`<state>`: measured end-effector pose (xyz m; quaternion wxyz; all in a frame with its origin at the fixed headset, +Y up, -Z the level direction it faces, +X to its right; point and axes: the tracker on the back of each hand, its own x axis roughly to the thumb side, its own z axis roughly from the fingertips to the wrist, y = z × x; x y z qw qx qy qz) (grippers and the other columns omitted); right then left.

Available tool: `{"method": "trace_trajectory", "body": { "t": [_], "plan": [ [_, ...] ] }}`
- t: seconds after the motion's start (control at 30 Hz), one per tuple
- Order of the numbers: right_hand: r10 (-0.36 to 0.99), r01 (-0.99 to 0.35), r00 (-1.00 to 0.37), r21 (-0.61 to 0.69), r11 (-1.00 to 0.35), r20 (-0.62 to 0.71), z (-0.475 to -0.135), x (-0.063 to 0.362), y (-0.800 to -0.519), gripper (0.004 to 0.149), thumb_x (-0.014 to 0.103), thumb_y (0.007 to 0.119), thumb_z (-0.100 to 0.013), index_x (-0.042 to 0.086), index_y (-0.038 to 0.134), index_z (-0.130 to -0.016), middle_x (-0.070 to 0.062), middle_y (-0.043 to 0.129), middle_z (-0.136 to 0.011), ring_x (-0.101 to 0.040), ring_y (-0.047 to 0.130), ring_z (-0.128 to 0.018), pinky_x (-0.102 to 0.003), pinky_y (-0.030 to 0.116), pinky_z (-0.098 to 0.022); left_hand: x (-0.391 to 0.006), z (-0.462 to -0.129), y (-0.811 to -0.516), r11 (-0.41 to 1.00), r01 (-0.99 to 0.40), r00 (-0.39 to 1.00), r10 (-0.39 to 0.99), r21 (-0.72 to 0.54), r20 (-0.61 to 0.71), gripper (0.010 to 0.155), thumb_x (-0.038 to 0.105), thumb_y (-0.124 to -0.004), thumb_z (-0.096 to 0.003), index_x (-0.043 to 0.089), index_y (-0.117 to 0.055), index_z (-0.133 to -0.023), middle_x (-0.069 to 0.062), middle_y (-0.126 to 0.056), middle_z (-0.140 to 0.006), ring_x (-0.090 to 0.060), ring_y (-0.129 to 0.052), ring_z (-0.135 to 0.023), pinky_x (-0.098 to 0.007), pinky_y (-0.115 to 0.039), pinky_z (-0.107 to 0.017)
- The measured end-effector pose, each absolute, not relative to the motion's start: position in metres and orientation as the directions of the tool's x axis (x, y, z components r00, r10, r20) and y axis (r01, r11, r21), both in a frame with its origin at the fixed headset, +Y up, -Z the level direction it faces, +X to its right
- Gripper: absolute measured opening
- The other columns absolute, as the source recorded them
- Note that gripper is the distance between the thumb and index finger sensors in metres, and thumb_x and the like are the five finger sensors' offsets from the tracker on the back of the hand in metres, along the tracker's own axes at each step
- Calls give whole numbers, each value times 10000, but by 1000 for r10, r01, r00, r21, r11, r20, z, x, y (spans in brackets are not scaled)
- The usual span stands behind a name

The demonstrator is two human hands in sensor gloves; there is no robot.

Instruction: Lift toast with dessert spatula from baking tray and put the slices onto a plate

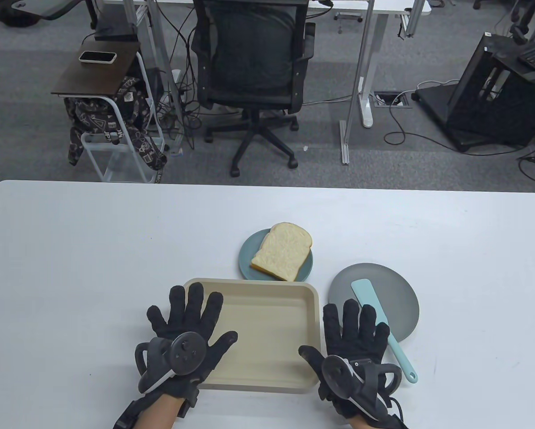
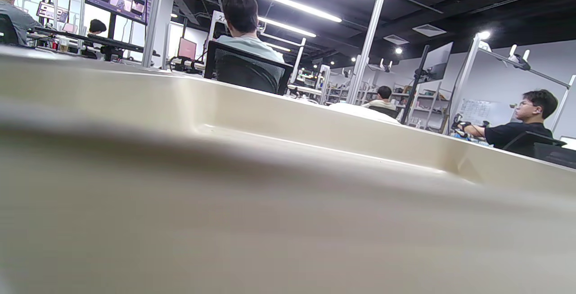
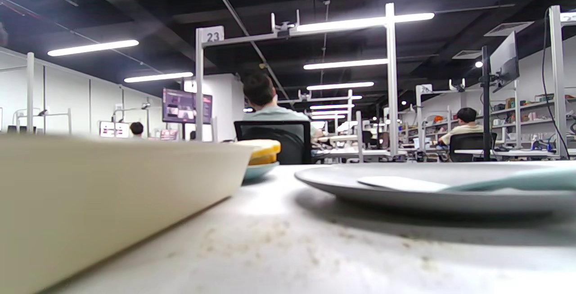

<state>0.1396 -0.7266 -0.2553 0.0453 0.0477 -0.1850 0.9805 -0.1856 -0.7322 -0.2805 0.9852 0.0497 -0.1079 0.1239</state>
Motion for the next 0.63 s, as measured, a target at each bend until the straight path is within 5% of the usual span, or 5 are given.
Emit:
{"method": "trace_trajectory", "body": {
  "t": [0.63],
  "plan": [
    [77,-112,-991,-353,-929,112,-253,140,-728,908,771,505,-390,269,198,-1082,-181,154,-1141,-543,200,-1013,-800,284,-648,-186,-280,-733,959,-276,941,254,69,222,820,802,-526,-532,396,-273,-1197,-7,-106,-1306,-414,-46,-1170,-832,-86,-661]
  ]
}}
